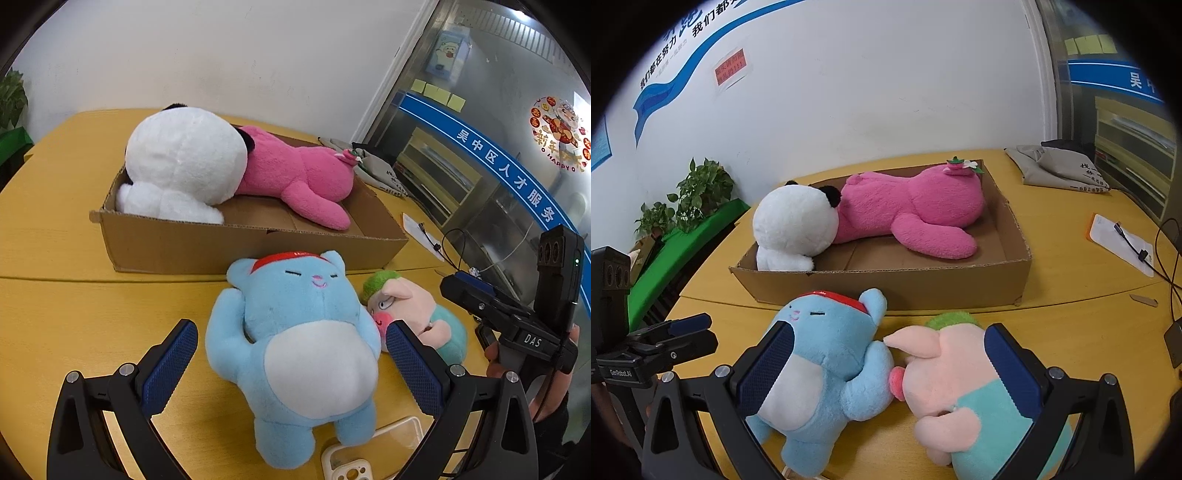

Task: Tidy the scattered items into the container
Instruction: 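Open both grippers and move them to the light-blue plush cat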

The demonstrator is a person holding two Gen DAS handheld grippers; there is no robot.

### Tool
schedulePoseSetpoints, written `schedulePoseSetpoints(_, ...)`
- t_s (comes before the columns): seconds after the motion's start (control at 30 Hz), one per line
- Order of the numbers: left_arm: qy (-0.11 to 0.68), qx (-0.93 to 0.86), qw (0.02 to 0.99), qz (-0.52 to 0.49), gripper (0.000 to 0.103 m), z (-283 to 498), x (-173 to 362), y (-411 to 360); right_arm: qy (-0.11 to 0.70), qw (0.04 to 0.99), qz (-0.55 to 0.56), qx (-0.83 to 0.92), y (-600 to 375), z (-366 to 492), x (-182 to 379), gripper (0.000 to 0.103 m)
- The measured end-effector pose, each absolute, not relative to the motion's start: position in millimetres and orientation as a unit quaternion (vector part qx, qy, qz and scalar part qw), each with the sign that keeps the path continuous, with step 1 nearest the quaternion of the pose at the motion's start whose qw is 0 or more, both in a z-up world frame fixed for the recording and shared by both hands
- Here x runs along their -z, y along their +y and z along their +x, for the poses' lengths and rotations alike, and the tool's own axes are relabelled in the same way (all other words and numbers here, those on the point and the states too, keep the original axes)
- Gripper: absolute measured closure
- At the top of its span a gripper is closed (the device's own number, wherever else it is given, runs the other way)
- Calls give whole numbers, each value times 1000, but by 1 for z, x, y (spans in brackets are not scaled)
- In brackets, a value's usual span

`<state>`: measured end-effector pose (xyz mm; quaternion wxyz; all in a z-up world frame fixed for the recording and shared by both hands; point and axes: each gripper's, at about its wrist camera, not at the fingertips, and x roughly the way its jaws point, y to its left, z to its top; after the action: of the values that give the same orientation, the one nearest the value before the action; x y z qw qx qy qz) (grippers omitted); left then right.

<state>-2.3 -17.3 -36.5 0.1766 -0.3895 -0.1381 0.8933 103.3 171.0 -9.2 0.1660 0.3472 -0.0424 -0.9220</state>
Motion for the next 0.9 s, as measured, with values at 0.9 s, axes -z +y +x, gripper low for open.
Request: schedulePoseSetpoints(0.9, -203, -848, 191, -452, 6, -41, 89, -60, -23, 212, 392, 895, 160, 100, 35, 1)
